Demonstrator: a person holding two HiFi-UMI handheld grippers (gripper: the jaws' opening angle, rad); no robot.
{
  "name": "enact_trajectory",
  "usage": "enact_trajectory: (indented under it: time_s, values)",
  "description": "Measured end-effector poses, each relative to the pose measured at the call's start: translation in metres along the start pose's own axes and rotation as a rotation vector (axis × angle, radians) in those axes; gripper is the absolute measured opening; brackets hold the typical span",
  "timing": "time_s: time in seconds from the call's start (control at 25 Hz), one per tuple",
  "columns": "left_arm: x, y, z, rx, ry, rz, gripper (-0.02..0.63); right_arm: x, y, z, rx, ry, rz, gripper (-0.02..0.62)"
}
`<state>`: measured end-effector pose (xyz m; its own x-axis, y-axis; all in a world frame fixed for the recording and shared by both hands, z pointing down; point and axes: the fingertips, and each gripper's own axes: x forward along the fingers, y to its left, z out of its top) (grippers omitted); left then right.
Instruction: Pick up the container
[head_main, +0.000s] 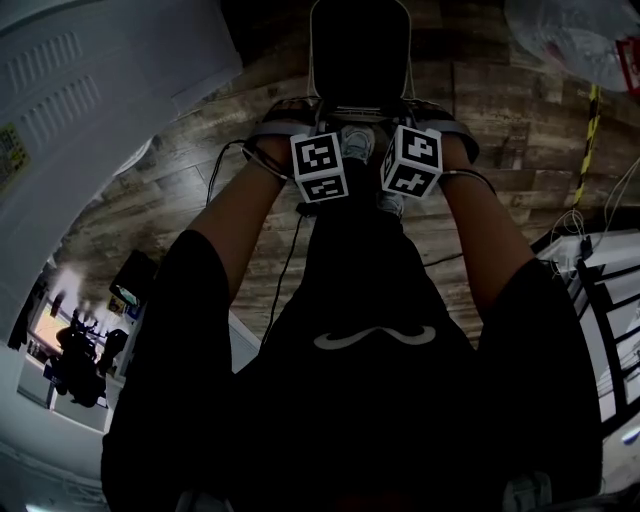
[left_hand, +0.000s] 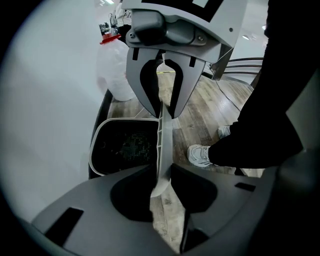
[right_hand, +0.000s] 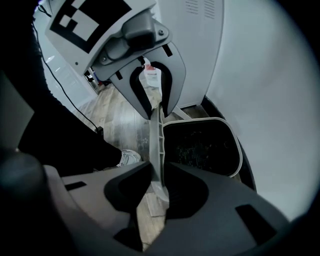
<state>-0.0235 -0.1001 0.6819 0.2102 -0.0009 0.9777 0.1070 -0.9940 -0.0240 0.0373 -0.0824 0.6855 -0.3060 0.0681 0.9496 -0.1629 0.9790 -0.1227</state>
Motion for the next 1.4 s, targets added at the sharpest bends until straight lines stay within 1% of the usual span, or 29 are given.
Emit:
enact_trajectory:
  time_s: [0.16,0.28,0.56,0.76,0.92,1.08,1.4]
  values:
    - [-0.006,0.006,0.003,0.006,-0.002,-0.007,0.110,-0.006,-0.006,0.001,0.033,0.006,0.036,0.098]
    - [-0.012,0.014,0.007,0.006,-0.020,0.008,0.109,-0.014,-0.012,0.001,0.035,0.020,0.057,0.098]
    - [-0.030,0.040,0.011,0.007,-0.041,0.058,0.106,-0.033,-0.037,0.007,0.026,0.026,0.037,0.103]
    - [-0.041,0.064,0.013,-0.024,-0.055,0.102,0.097,-0.047,-0.062,0.012,-0.014,0.030,-0.024,0.101]
    - [-0.044,0.072,0.014,-0.030,-0.060,0.100,0.092,-0.052,-0.071,0.014,-0.041,0.040,-0.028,0.100]
    - [-0.047,0.077,0.015,-0.059,-0.062,0.099,0.091,-0.055,-0.078,0.015,-0.080,0.053,-0.047,0.097]
    - [-0.058,0.076,0.021,-0.079,-0.078,0.092,0.089,-0.066,-0.077,0.015,-0.112,0.047,-0.033,0.092]
